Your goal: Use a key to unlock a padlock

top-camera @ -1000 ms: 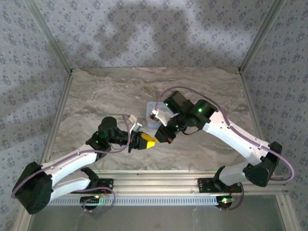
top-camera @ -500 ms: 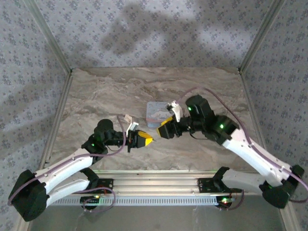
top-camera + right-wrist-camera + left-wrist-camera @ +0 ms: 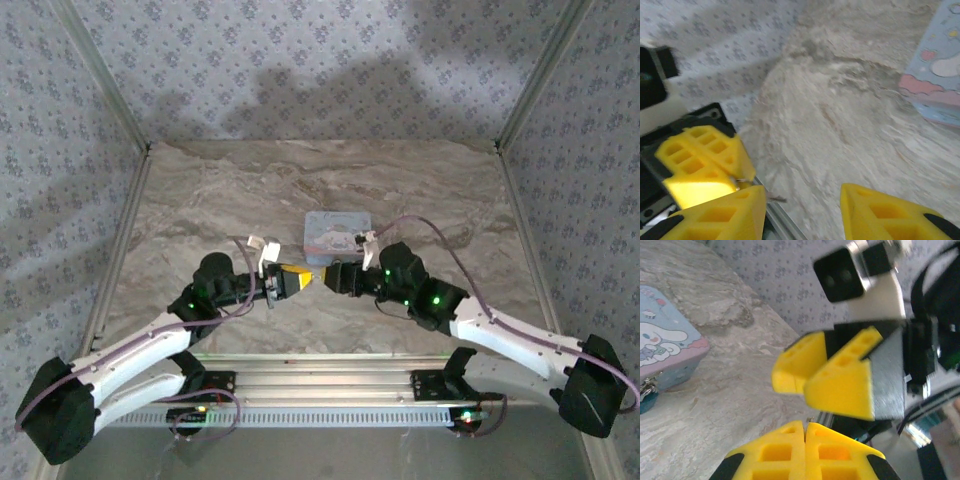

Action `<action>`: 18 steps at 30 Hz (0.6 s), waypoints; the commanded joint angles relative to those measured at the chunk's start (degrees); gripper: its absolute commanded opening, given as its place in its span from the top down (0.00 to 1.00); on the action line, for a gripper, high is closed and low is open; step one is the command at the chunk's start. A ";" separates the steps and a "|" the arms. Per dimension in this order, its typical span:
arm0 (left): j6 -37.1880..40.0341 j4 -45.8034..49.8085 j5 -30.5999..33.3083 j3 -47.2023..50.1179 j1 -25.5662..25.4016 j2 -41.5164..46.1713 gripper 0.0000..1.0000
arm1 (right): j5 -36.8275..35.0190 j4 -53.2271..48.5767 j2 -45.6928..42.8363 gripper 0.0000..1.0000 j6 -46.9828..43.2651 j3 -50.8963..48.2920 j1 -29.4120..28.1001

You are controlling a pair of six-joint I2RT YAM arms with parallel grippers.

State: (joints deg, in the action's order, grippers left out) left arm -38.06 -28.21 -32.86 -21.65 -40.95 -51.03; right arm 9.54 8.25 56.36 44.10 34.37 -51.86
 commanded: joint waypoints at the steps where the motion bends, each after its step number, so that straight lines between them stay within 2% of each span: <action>1: -7.80 -5.55 4.67 0.89 0.01 0.92 1.00 | -6.82 17.51 -0.42 0.56 4.06 -2.51 -2.30; 5: -12.04 -8.65 5.79 1.84 0.03 1.57 1.00 | -7.89 23.77 2.04 0.58 4.07 -3.22 -3.69; 10: -13.68 -8.87 6.72 2.23 0.08 3.66 1.00 | -6.73 25.62 5.25 0.68 4.31 -1.62 -4.17; 18: -15.02 -7.74 8.18 2.35 0.20 6.08 1.00 | -6.92 28.14 6.75 0.63 6.27 -1.76 -4.88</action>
State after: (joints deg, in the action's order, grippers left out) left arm -51.81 -33.71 -26.04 -19.20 -40.91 -46.19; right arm 3.77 32.45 63.16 49.06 31.66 -56.18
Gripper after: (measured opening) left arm 0.048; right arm 0.365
